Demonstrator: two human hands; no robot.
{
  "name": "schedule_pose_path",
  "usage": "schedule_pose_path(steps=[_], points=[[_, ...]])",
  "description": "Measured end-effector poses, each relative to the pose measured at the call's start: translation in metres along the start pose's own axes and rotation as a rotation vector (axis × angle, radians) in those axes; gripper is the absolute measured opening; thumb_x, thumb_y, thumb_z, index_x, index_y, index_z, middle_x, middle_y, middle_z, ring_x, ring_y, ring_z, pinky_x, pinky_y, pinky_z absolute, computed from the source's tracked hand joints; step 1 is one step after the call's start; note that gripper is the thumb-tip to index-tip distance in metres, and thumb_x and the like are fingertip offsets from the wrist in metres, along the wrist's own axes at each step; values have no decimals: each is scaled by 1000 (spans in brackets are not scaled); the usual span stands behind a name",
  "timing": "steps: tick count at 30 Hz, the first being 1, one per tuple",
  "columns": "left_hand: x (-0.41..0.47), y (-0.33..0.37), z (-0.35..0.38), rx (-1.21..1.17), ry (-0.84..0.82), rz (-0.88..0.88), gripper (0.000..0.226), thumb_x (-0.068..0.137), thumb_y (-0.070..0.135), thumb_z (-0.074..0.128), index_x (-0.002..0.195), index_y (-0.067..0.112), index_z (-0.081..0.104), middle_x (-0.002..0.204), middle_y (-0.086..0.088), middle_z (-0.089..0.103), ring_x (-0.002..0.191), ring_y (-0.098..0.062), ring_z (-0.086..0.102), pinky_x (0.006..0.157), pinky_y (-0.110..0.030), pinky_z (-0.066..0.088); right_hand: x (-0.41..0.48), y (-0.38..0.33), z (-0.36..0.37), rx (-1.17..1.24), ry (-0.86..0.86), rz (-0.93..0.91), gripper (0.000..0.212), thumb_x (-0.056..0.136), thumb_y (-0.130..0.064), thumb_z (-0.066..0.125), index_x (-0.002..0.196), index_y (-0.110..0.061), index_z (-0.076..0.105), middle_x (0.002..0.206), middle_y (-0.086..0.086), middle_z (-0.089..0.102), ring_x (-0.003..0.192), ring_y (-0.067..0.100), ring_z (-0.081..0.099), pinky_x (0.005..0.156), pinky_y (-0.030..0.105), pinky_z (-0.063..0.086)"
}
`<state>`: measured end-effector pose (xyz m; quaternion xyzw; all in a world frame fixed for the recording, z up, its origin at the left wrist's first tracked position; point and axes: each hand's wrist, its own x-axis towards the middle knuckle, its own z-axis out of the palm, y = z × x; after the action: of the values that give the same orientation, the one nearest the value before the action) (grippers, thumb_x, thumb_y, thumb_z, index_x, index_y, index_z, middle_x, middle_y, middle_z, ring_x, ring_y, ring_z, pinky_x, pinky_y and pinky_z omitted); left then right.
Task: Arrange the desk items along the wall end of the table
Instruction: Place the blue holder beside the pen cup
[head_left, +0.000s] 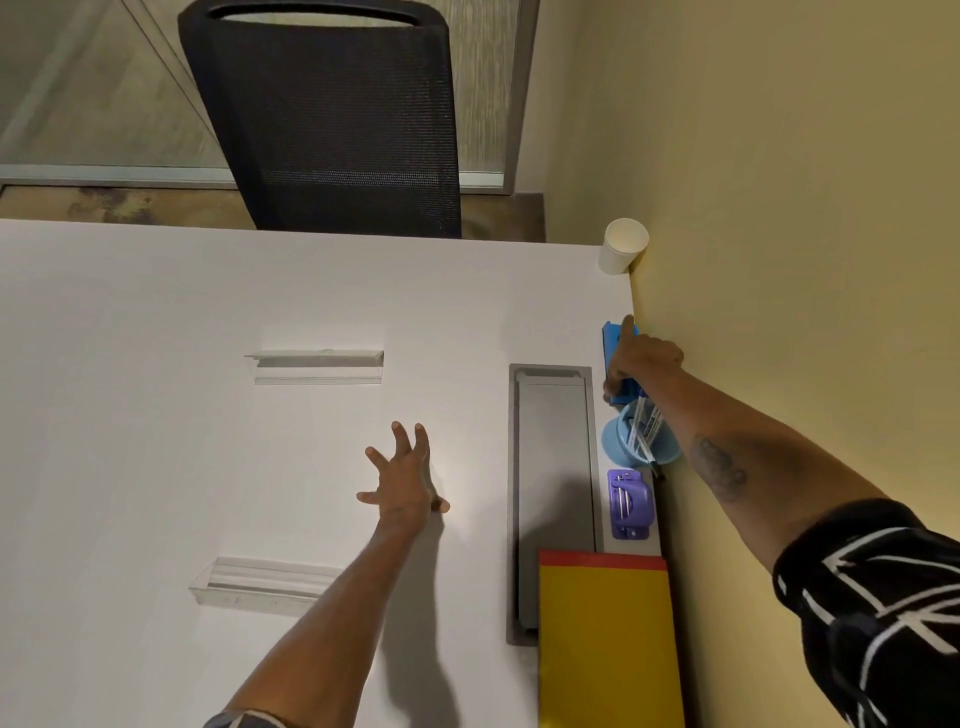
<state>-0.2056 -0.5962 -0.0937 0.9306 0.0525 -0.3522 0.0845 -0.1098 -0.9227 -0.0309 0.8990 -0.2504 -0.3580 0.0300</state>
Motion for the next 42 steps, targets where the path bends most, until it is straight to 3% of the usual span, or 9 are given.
schedule_pose_path(steps=[9, 16, 21, 24, 26, 30, 42], points=[[1, 0, 0, 23, -3, 0, 129, 61, 32, 93, 153, 39, 4, 161, 9, -13, 145, -46, 0, 90, -77, 38, 5, -3, -3, -76, -101, 16, 142, 70, -41, 85, 151, -16, -29, 153, 20, 38, 130, 40, 49, 101, 47, 44], [3, 0, 3, 46, 13, -6, 130, 60, 33, 94, 153, 38, 3, 161, 8, -12, 144, -46, 2, 88, -77, 39, 7, -5, -2, -131, -133, 3, 142, 71, -45, 83, 150, -13, -31, 159, 15, 28, 134, 37, 47, 104, 45, 44], [3, -1, 4, 27, 13, 1, 130, 60, 31, 94, 153, 38, 3, 161, 8, -12, 145, -47, -1, 89, -79, 37, 12, 1, -12, -30, -141, 14, 138, 65, -54, 84, 156, -18, -13, 151, 17, 41, 127, 37, 53, 105, 46, 45], [3, 0, 4, 37, 12, -4, 130, 59, 32, 94, 153, 38, 3, 161, 8, -12, 145, -47, 1, 89, -79, 38, 14, 2, -15, 61, -56, 5, 116, 68, -53, 82, 153, -12, 13, 144, 16, 47, 125, 35, 54, 98, 43, 44], [4, -1, 4, 25, 13, 1, 130, 60, 30, 94, 153, 38, 4, 161, 8, -12, 145, -47, 0, 89, -79, 37, 14, 0, -14, 111, -36, 8, 103, 73, -45, 80, 149, -9, 20, 143, 17, 47, 127, 36, 51, 99, 43, 44], [3, -2, 4, 19, 14, 6, 129, 60, 28, 94, 153, 38, 5, 161, 8, -12, 145, -47, 0, 88, -79, 37, 12, -3, -12, 183, -22, 8, 92, 76, -34, 80, 147, -7, 27, 143, 18, 45, 130, 36, 48, 98, 43, 44], [-1, 0, 1, 6, 15, 12, 128, 62, 27, 93, 154, 37, 5, 162, 8, -11, 146, -46, 0, 89, -78, 38, 6, 4, -12, 186, -32, 15, 96, 74, -37, 83, 146, -7, 27, 142, 17, 46, 129, 35, 49, 100, 42, 44]])
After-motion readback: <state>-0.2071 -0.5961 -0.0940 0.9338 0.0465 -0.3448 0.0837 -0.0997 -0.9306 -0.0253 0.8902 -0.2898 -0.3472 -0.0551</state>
